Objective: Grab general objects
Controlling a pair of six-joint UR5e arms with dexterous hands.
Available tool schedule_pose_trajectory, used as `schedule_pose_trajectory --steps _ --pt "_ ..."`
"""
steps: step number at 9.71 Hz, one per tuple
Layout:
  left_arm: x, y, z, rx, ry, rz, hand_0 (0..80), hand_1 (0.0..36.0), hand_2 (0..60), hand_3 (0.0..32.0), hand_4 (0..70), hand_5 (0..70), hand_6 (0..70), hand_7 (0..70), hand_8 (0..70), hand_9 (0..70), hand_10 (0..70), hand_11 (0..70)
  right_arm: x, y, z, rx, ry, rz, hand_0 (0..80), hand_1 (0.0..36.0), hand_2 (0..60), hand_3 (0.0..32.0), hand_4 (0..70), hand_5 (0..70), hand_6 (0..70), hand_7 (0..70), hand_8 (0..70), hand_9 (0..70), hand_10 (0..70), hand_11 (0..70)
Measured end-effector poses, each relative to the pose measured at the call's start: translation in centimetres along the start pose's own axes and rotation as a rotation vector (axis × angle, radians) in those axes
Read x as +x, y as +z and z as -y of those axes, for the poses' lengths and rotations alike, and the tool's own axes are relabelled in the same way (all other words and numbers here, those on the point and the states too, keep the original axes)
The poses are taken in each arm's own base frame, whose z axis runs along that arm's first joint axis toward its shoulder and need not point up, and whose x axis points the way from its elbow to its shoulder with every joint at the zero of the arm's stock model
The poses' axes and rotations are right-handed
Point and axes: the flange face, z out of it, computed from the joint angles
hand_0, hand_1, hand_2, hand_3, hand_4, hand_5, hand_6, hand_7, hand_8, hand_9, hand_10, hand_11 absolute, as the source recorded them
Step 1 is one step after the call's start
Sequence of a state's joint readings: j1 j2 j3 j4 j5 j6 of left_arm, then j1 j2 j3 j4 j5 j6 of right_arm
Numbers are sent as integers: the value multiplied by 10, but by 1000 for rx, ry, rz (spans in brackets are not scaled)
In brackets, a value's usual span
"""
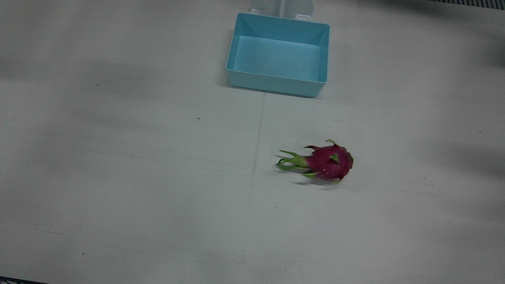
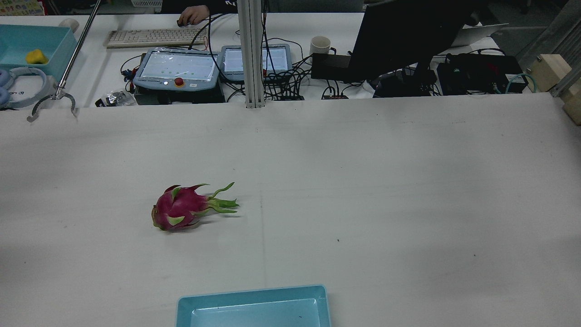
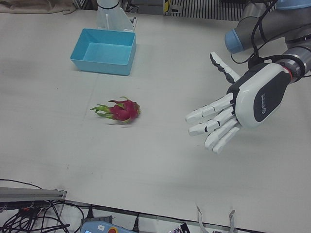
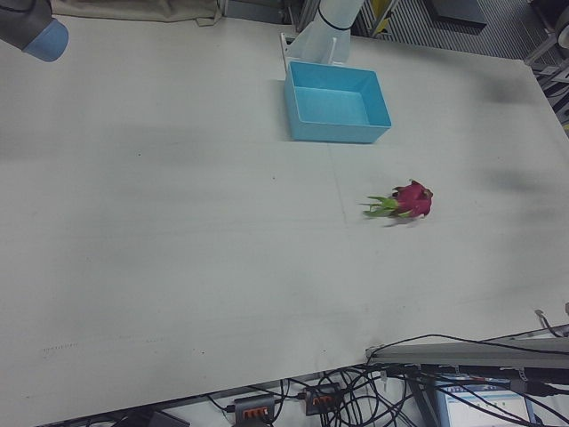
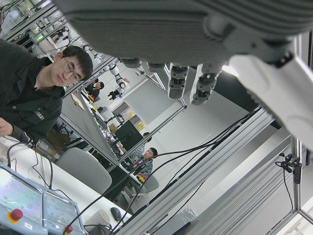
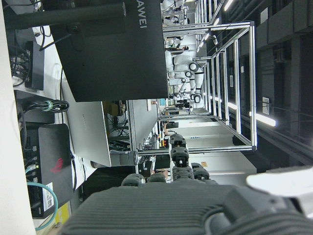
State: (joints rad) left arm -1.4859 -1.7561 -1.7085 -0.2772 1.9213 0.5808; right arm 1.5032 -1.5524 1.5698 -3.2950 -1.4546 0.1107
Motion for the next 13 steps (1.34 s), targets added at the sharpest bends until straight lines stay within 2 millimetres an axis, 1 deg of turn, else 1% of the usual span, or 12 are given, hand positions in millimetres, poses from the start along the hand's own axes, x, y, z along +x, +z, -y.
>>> schedule_pose_trajectory --steps 1,2,3,4,5,6,7,8,9,10,11,13 --pt "10 -12 -6 4 34 -9 551 184 0 0 180 89 69 210 3 28 0 0 0 0 0 0 0 0 0 0 0 0 0 0 0 0 0 0 0 0" --pt "17 -19 -13 10 88 -5 565 212 7 0 168 85 49 193 0 24 0 0 0 0 0 -1 0 0 0 0 0 0 0 0 0 0 0 0 0 0" --pt "22 -23 -23 15 157 21 575 226 29 0 157 86 42 184 0 22 0 0 0 0 0 -1 0 0 0 0 0 0 0 0 0 0 0 0 0 0" --pt "21 -24 -33 18 220 55 577 230 36 0 156 92 41 183 0 22 0 0 0 0 0 -1 1 0 0 0 0 0 0 0 0 0 0 0 0 0" --pt "16 -21 -47 14 284 96 580 232 32 0 144 88 37 177 0 21 0 0 0 0 0 -1 1 0 0 0 0 0 0 0 0 0 0 0 0 0" --pt "3 -13 -64 0 331 137 585 239 48 0 141 91 35 178 0 21 0 0 0 0 0 0 1 0 0 0 0 0 0 0 0 0 0 0 0 0" --pt "-15 -3 -81 -18 372 179 591 254 76 0 135 94 28 171 0 20 0 0 0 0 0 0 1 -1 0 0 0 0 0 0 0 0 0 0 0 0" --pt "-37 8 -98 -37 400 213 592 268 115 0 112 90 18 159 0 17 0 0 0 0 0 0 1 -1 0 0 0 0 0 0 0 0 0 0 0 0" --pt "-67 21 -118 -57 424 243 594 283 150 0 67 76 1 141 0 14 0 0 0 0 0 0 1 0 0 0 0 0 0 0 0 0 0 0 0 0" --pt "-95 31 -137 -74 444 268 575 267 137 0 38 59 0 130 0 12 0 0 0 0 0 -1 1 0 0 0 0 0 0 0 0 0 0 0 0 0" --pt "-120 39 -155 -87 460 287 553 241 101 0 5 37 0 116 0 9 0 0 0 0 0 -1 1 0 0 0 0 0 0 0 0 0 0 0 0 0" --pt "-159 48 -183 -104 479 310 549 235 78 0 0 25 0 108 0 7 0 0 0 0 0 -1 1 0 0 0 0 0 0 0 0 0 0 0 0 0"
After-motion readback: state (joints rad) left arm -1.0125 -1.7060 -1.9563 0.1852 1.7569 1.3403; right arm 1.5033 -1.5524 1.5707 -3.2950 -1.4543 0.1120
